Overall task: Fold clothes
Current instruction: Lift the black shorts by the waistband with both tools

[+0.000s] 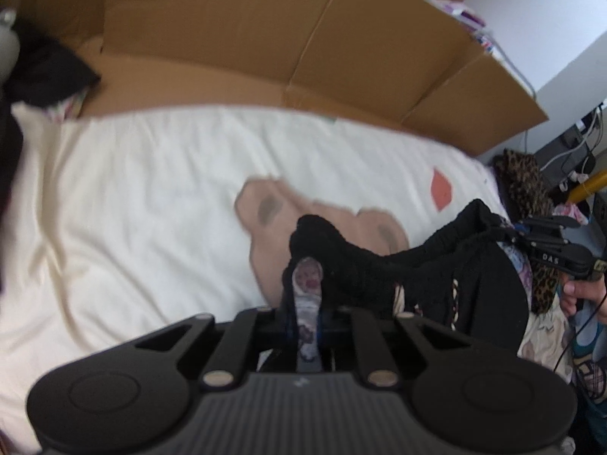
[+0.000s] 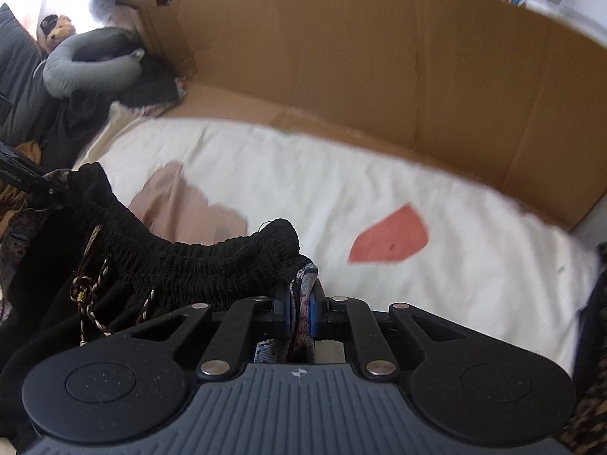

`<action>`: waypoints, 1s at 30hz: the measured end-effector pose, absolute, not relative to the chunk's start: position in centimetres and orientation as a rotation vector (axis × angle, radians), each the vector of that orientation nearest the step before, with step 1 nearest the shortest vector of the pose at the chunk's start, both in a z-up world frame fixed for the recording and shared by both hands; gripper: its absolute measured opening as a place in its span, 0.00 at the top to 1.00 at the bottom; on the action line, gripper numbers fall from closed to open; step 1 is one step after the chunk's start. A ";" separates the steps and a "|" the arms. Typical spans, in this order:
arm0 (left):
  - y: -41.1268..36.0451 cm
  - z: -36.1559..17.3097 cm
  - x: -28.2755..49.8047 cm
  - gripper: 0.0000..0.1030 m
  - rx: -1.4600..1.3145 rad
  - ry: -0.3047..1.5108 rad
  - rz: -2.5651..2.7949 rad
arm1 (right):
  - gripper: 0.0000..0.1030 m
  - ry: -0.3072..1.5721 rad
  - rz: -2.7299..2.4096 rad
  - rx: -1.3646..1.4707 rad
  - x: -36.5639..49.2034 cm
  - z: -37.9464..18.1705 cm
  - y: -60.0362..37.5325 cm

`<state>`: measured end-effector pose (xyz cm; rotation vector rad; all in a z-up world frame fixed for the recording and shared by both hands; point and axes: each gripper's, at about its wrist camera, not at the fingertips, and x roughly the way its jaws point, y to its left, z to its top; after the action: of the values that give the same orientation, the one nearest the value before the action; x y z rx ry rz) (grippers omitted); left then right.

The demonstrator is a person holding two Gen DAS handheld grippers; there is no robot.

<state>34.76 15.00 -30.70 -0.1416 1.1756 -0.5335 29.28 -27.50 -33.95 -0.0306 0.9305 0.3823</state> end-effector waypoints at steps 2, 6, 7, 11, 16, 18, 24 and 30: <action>14.7 -29.9 35.4 0.90 -0.129 1.151 -0.537 | 0.94 0.907 0.357 -0.041 29.8 -33.1 -27.8; 14.1 -29.1 36.7 0.90 -0.107 1.116 -0.538 | 0.94 0.878 0.323 -0.076 31.1 -32.0 -28.1; 13.9 -28.9 37.1 0.90 -0.101 1.109 -0.536 | 0.94 0.874 0.320 -0.085 31.6 -31.7 -28.1; 14.0 -28.9 38.4 0.90 -0.092 1.087 -0.517 | 0.94 0.860 0.314 -0.124 33.7 -30.7 -27.7; 14.4 -28.8 40.3 0.90 -0.091 1.067 -0.488 | 0.94 0.857 0.314 -0.181 36.7 -30.0 -26.6; 14.6 -28.8 41.1 0.90 -0.078 1.060 -0.475 | 0.94 0.860 0.318 -0.192 37.8 -29.9 -26.2; 15.6 -29.6 43.7 0.90 -0.067 1.064 -0.430 | 0.94 0.862 0.317 -0.224 41.4 -30.1 -24.2; 17.1 -32.1 46.1 0.91 -0.092 1.100 -0.374 | 0.93 0.905 0.329 -0.245 45.3 -31.5 -21.9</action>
<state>46.07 17.11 -32.06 -0.0918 1.1003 -0.3741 45.32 -21.93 -31.45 -0.2455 0.9052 0.3294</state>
